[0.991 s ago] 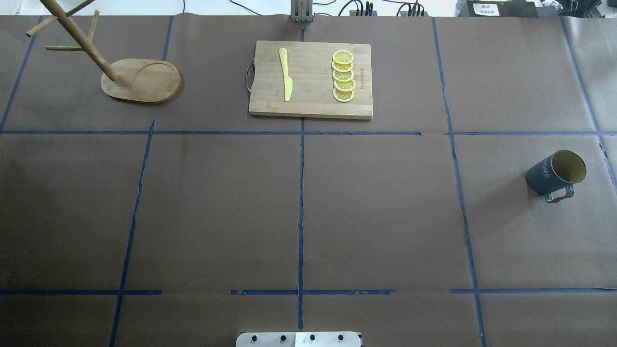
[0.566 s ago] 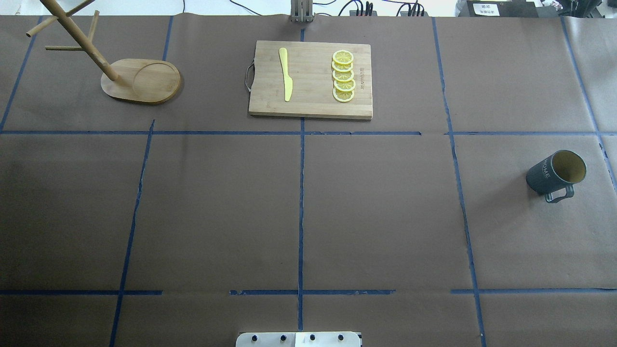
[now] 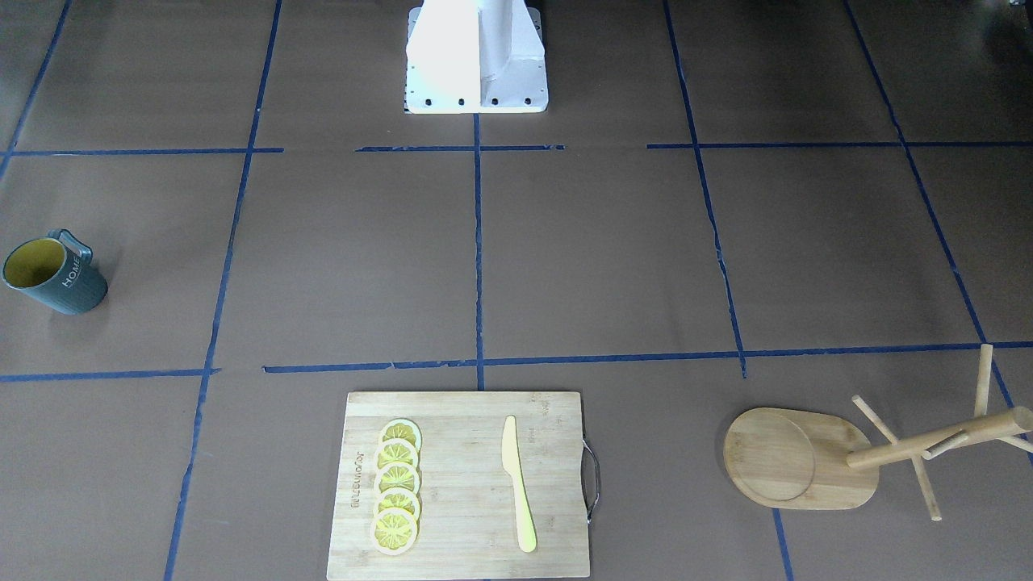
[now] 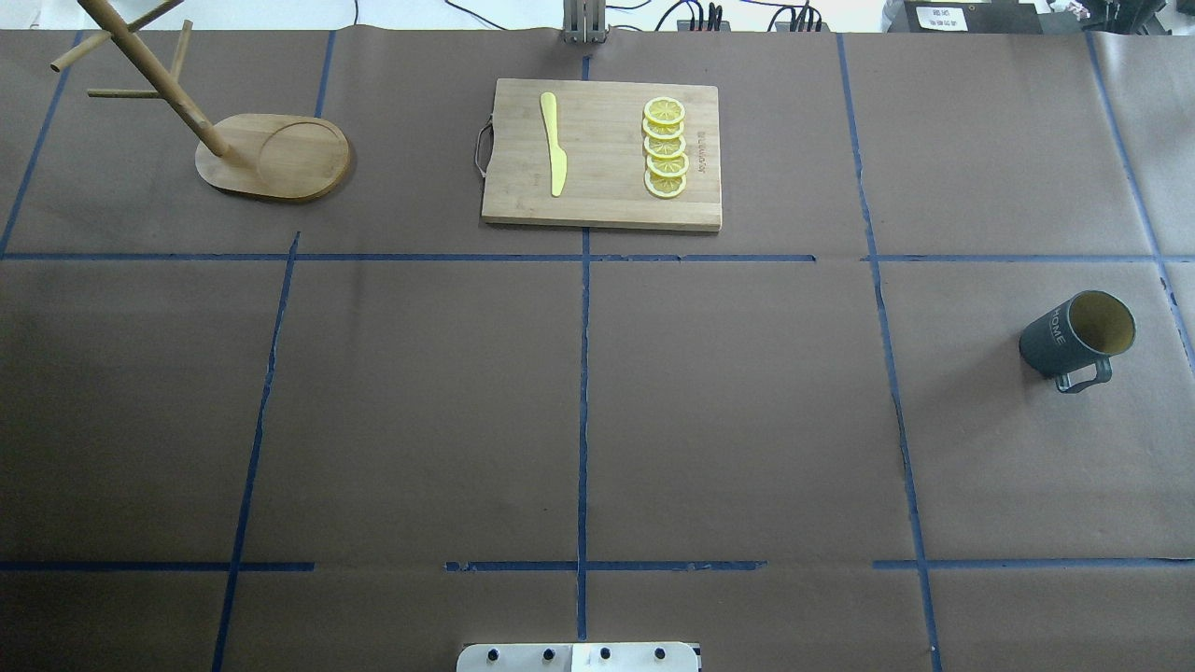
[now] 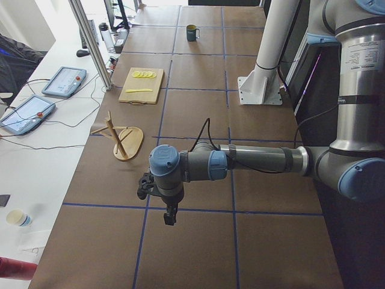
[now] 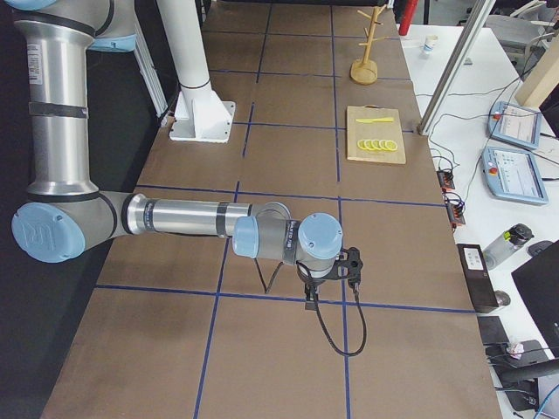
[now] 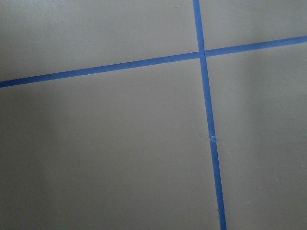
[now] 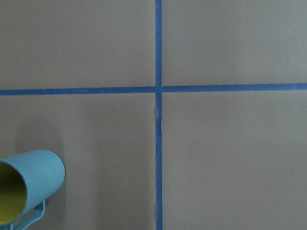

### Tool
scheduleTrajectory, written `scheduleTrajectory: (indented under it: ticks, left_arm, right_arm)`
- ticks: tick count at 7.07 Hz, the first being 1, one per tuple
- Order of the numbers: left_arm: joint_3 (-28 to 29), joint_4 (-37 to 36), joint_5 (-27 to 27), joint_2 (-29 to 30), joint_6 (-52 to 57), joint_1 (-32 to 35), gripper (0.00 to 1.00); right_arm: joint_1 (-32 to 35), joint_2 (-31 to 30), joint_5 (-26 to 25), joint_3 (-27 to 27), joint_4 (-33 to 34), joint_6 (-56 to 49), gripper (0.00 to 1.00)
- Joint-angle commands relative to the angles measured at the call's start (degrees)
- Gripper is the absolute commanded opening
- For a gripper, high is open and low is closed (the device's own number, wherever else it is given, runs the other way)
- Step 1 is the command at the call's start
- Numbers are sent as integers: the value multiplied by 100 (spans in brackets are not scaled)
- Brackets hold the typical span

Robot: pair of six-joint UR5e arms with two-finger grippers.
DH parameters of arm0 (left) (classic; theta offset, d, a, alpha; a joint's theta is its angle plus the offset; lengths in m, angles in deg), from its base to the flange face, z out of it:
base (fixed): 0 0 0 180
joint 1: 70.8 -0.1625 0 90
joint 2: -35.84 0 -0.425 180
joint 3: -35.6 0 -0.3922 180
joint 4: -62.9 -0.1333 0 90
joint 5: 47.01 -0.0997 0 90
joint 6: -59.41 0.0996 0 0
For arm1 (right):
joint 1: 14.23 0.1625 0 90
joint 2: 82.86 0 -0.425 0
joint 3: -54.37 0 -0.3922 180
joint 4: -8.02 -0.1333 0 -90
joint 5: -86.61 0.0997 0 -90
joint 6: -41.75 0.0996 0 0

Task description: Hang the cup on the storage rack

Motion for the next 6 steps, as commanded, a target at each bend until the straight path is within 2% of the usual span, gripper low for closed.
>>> scheduleTrajectory:
  ticks: [1, 6]
  left_arm:
    - [-9, 2, 0, -5, 0, 0, 100]
    - [-18, 2, 9, 4, -9, -9, 100]
  right_arm:
    - [-5, 27, 7, 25, -15, 46, 100]
    - [-31, 247, 15, 61, -68, 29, 100]
